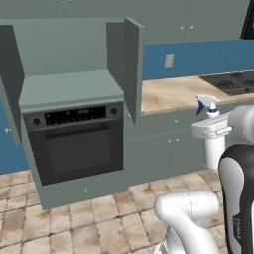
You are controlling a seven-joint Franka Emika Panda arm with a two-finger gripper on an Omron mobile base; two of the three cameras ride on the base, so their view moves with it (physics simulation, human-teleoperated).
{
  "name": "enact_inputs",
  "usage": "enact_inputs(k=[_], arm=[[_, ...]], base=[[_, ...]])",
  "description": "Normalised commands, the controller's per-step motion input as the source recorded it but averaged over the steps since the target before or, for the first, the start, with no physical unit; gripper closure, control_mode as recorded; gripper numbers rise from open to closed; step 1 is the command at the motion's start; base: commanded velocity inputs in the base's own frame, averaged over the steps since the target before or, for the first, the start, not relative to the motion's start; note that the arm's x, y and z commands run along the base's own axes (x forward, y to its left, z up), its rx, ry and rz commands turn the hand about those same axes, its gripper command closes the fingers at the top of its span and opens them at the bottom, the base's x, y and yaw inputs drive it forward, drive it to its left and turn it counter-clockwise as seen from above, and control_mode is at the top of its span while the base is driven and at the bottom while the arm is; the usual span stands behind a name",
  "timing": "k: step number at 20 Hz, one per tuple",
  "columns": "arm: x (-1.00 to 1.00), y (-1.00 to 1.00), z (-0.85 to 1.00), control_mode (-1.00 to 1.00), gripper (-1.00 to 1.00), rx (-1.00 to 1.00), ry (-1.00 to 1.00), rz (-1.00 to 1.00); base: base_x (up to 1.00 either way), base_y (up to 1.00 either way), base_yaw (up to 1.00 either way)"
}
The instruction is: Move the cutting board and knife to the sink. Then move spray from the cabinet to the counter.
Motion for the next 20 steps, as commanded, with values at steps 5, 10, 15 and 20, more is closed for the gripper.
enact_inputs(k=[5,10,15,20], arm=[[0.0,0.0,0.0,1.0,1.0,0.0,0.0,0.0],[0.0,0.0,0.0,1.0,1.0,0.0,0.0,0.0],[0.0,0.0,0.0,1.0,1.0,0.0,0.0,0.0],[0.0,0.0,0.0,1.0,1.0,0.0,0.0,0.0]], base=[[0.11,-1.0,0.0],[0.27,-0.93,0.0],[0.53,-0.49,0.0],[0.86,-0.03,-0.03]])
